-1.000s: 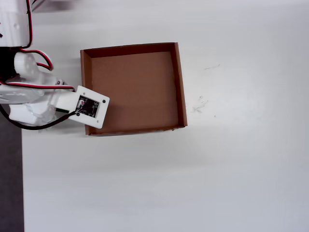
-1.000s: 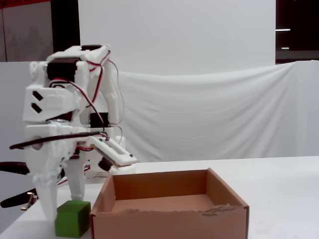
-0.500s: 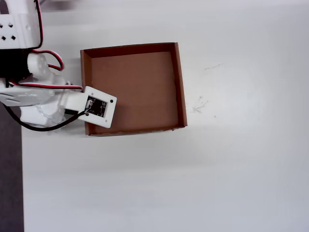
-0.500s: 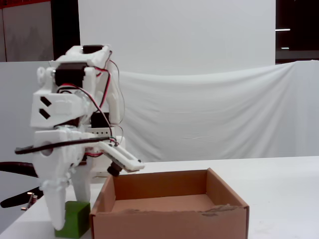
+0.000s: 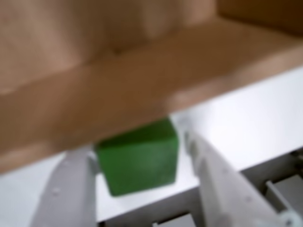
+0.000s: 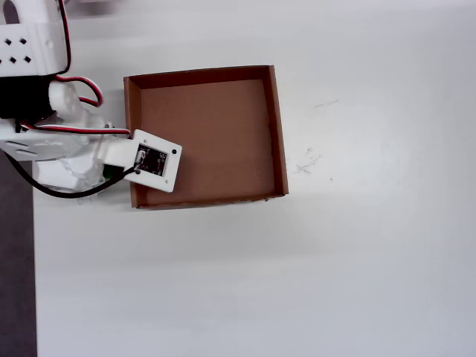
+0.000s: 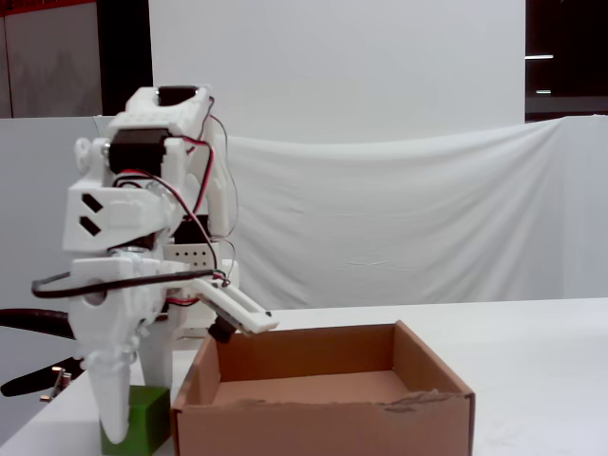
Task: Grasp a green cube and put it in a box.
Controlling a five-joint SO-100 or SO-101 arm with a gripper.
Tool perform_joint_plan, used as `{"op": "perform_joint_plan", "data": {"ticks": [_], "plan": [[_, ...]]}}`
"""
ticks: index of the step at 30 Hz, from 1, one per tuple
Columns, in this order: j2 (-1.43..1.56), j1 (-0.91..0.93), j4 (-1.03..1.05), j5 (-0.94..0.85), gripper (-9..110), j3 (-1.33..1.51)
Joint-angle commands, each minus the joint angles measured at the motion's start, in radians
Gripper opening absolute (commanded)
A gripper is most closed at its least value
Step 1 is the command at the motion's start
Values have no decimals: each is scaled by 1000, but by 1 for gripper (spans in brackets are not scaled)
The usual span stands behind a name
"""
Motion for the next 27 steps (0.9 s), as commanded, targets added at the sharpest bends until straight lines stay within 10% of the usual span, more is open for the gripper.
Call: {"op": "perform_joint_plan", "data": {"ticks": [1, 27], "plan": [[28, -8, -11, -34, 22, -5], [83, 5, 11, -23, 13, 3]]}}
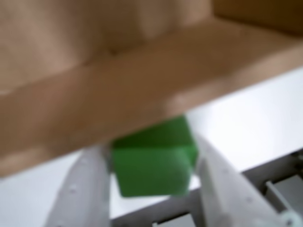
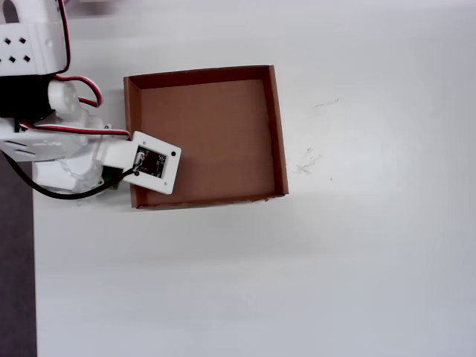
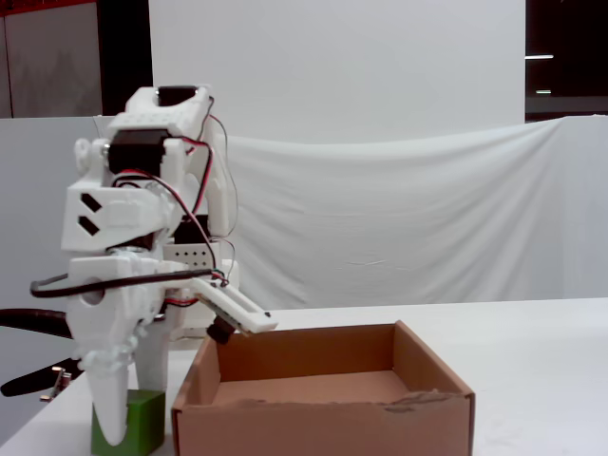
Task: Grasp a green cube and put it in a box.
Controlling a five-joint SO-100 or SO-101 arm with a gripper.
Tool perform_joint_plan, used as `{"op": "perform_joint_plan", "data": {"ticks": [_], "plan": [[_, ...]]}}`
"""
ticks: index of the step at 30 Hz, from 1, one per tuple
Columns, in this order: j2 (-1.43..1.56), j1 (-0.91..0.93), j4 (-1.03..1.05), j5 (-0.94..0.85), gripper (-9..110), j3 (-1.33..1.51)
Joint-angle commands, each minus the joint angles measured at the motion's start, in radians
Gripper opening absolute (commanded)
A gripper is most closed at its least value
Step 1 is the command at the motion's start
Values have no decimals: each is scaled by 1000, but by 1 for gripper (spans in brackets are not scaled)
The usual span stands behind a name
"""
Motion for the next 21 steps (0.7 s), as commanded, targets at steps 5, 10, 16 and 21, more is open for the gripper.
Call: {"op": "perform_joint_plan", "data": {"ticks": [5, 10, 16, 21], "plan": [[173, 8, 60, -14, 13, 28], [307, 21, 132, -9, 13, 77], [466, 5, 250, 100, 12, 106], [518, -23, 382, 199, 12, 43]]}}
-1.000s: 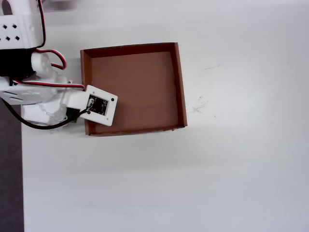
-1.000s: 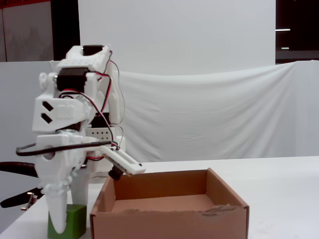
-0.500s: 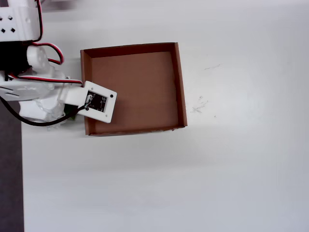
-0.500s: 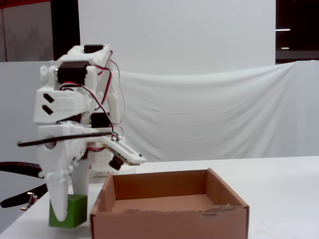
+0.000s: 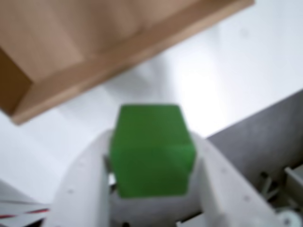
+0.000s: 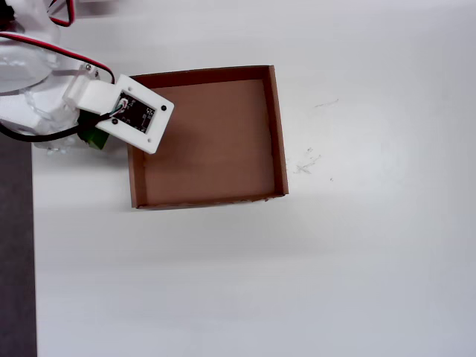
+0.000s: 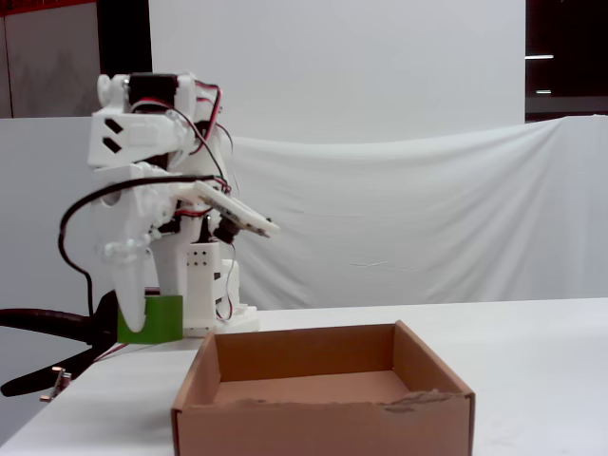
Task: Grasp a green cube and put it in a box.
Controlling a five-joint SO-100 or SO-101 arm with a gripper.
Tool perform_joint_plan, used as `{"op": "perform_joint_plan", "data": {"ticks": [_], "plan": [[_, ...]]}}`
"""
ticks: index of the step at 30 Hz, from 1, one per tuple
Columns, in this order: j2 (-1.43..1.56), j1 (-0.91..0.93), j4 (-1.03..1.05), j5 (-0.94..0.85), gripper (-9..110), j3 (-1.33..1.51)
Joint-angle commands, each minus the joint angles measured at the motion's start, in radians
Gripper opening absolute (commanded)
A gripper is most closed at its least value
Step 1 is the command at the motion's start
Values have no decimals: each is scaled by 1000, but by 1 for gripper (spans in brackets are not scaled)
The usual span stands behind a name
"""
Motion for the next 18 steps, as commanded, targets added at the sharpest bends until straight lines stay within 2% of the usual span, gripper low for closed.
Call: {"op": "perform_joint_plan", "data": {"ticks": [1, 7, 14, 18], "plan": [[57, -17, 69, 52, 13, -81], [40, -77, 132, 250, 13, -150], [-8, -123, 110, 302, 13, -170], [-32, -178, 75, 391, 13, -172]]}}
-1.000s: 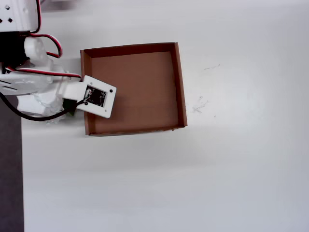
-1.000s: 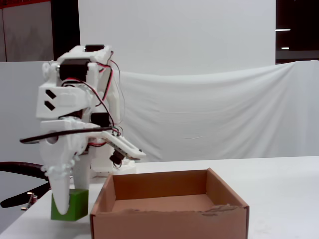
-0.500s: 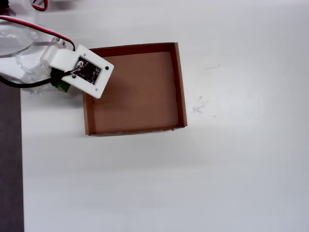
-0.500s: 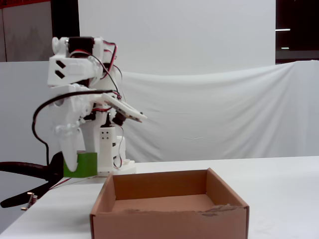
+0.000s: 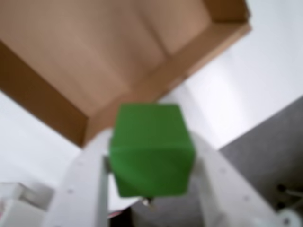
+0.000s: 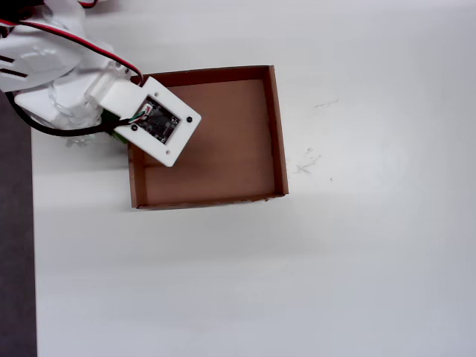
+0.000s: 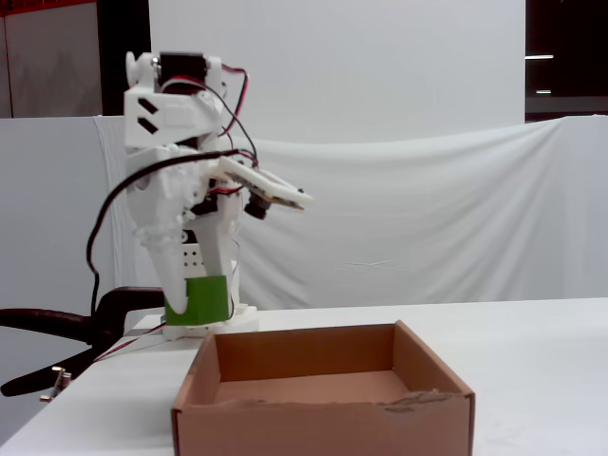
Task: Grasp a green cube and put it in a box.
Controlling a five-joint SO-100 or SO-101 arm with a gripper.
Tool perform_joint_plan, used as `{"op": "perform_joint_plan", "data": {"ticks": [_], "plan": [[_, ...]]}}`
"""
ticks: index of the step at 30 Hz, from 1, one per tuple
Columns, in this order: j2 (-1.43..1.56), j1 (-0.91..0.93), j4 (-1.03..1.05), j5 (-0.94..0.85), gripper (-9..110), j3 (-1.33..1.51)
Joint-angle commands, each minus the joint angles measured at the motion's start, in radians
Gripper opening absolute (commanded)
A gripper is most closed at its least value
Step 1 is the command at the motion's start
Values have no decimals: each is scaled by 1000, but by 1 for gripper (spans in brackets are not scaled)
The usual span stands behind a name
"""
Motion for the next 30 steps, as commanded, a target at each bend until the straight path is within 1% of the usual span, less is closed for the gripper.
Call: {"op": "perform_joint_plan", "data": {"ticks": [1, 11, 15, 25, 30], "plan": [[-5, -41, -26, 58, 13, -69], [-40, -153, -18, 206, 13, -38], [-32, -163, -29, 210, 13, -11], [-135, -130, -169, 210, 13, 11], [-146, -127, -235, 210, 13, 66]]}}
